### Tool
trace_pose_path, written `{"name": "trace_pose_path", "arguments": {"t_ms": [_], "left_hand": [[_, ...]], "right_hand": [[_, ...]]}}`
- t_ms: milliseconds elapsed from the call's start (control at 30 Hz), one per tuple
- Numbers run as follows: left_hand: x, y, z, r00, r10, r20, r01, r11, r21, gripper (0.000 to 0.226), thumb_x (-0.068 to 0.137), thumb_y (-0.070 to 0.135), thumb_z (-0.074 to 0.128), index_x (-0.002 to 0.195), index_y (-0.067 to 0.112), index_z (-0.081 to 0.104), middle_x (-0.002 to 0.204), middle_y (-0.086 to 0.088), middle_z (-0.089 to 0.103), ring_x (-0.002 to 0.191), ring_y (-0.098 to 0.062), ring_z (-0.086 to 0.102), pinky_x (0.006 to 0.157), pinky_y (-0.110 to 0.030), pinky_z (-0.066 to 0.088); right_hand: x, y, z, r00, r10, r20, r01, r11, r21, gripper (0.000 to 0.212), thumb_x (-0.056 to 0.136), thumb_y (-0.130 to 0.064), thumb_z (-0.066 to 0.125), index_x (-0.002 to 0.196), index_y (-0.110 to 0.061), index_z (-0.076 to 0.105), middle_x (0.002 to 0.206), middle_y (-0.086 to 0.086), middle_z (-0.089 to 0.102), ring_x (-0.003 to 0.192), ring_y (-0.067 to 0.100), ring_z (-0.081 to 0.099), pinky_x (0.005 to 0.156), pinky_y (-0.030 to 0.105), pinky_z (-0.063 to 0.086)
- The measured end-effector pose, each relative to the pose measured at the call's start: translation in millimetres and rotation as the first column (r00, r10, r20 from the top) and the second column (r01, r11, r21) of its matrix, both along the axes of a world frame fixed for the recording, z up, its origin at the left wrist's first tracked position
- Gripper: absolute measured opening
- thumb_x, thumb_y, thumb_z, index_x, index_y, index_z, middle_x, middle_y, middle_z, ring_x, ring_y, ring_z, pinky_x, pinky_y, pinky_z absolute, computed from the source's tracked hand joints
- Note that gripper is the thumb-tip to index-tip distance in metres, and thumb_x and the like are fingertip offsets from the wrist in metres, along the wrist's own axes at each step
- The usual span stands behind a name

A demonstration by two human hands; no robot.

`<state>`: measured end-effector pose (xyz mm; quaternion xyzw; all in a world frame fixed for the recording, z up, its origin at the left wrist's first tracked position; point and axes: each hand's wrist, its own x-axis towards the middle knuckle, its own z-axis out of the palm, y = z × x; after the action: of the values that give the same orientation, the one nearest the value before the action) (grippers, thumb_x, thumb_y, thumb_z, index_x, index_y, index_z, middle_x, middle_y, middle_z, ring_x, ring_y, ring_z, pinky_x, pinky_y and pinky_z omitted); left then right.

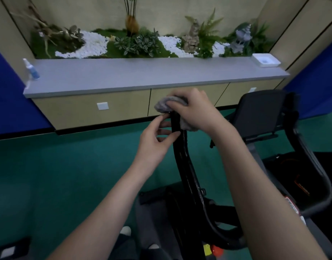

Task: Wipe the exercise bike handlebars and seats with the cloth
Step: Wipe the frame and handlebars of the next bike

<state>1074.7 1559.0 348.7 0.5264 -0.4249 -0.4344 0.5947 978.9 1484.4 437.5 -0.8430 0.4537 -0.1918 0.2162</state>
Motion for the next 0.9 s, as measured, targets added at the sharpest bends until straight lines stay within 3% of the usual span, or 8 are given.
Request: {"name": "trace_pose_path", "arguments": {"t_ms": [100,233,367,433,533,700,800,900], "left_hand": [[2.2,0.7,-0.5,0.999,-0.034,-0.028,0.034,0.999,0.012,0.05,0.079,-0.007,0.069,0.123,0.012,0.054,0.1,-0.004,0.064,0.08,-0.011,0.06,0.077,-0.021,0.051],[7.2,0.6,0.9,0.996,-0.082,-0.033,0.082,0.997,0.009,0.055,0.079,-0.014,0.064,0.121,0.02,0.052,0.101,-0.005,0.061,0.076,-0.008,0.057,0.069,-0.014,0.048],[10.0,0.9,0.9,0.994,-0.103,-0.026,0.102,0.995,-0.02,0.056,0.078,-0.015,0.064,0.118,0.022,0.052,0.108,-0.016,0.059,0.079,-0.013,0.058,0.07,-0.014,0.049],[10.2,0.5,0.8,0.994,-0.103,-0.042,0.101,0.994,-0.031,0.058,0.077,-0.014,0.067,0.114,0.027,0.052,0.106,-0.015,0.059,0.077,-0.008,0.059,0.07,-0.013,0.049],[11.1,0.0,-1.4,0.991,-0.115,-0.074,0.114,0.993,-0.027,0.062,0.077,-0.013,0.067,0.121,0.026,0.049,0.103,-0.007,0.059,0.074,0.001,0.06,0.071,-0.013,0.05],[13.3,-0.1,-3.8,0.983,-0.142,-0.114,0.139,0.99,-0.033,0.061,0.079,-0.011,0.066,0.124,0.026,0.047,0.111,-0.013,0.058,0.081,-0.004,0.061,0.075,-0.017,0.052],[14.6,0.2,-5.5,0.973,-0.164,-0.16,0.161,0.987,-0.03,0.058,0.08,-0.012,0.064,0.124,0.023,0.049,0.104,-0.003,0.06,0.079,-0.003,0.061,0.074,-0.017,0.052],[15.3,0.1,-9.3,0.967,-0.167,-0.194,0.167,0.986,-0.019,0.054,0.081,-0.011,0.064,0.12,0.024,0.052,0.098,0.003,0.062,0.078,-0.002,0.06,0.076,-0.018,0.051]], "right_hand": [[-0.2,5.0,-4.9,0.98,-0.19,0.063,0.183,0.978,0.103,0.021,0.097,-0.019,0.048,0.087,-0.007,0.063,0.081,0.01,0.063,0.085,0.025,0.057,0.063,0.029,0.031],[3.2,29.8,-21.4,0.883,-0.425,0.2,0.39,0.901,0.191,0.027,0.1,-0.016,0.04,0.073,-0.014,0.046,0.067,-0.002,0.049,0.066,0.018,0.045,0.055,0.028,0.028],[-1.9,49.2,-39.5,0.808,-0.528,0.262,0.462,0.844,0.273,0.023,0.1,-0.015,0.039,0.08,-0.009,0.048,0.071,0.006,0.055,0.067,0.022,0.05,0.058,0.031,0.033],[-3.4,61.6,-47.7,0.797,-0.536,0.279,0.473,0.841,0.264,0.022,0.099,-0.012,0.041,0.079,-0.013,0.049,0.067,0.0,0.053,0.062,0.01,0.048,0.054,0.02,0.035],[-3.5,80.8,-56.9,0.741,-0.543,0.395,0.502,0.839,0.21,0.017,0.097,-0.008,0.047,0.088,-0.009,0.061,0.072,0.002,0.059,0.062,0.003,0.05,0.056,0.012,0.037],[7.3,81.8,-70.6,0.69,-0.496,0.527,0.6,0.799,-0.034,0.025,0.093,-0.008,0.058,0.116,-0.006,0.068,0.104,0.004,0.057,0.095,0.008,0.057,0.084,0.013,0.046],[7.1,77.7,-76.0,0.735,-0.425,0.527,0.587,0.789,-0.183,0.028,0.09,-0.007,0.06,0.116,-0.005,0.068,0.099,0.008,0.055,0.09,0.012,0.055,0.081,0.013,0.046],[-4.0,86.8,-83.8,0.787,-0.375,0.49,0.546,0.793,-0.269,0.026,0.086,-0.005,0.065,0.112,-0.003,0.07,0.093,0.009,0.058,0.086,0.02,0.059,0.077,0.024,0.051]]}}
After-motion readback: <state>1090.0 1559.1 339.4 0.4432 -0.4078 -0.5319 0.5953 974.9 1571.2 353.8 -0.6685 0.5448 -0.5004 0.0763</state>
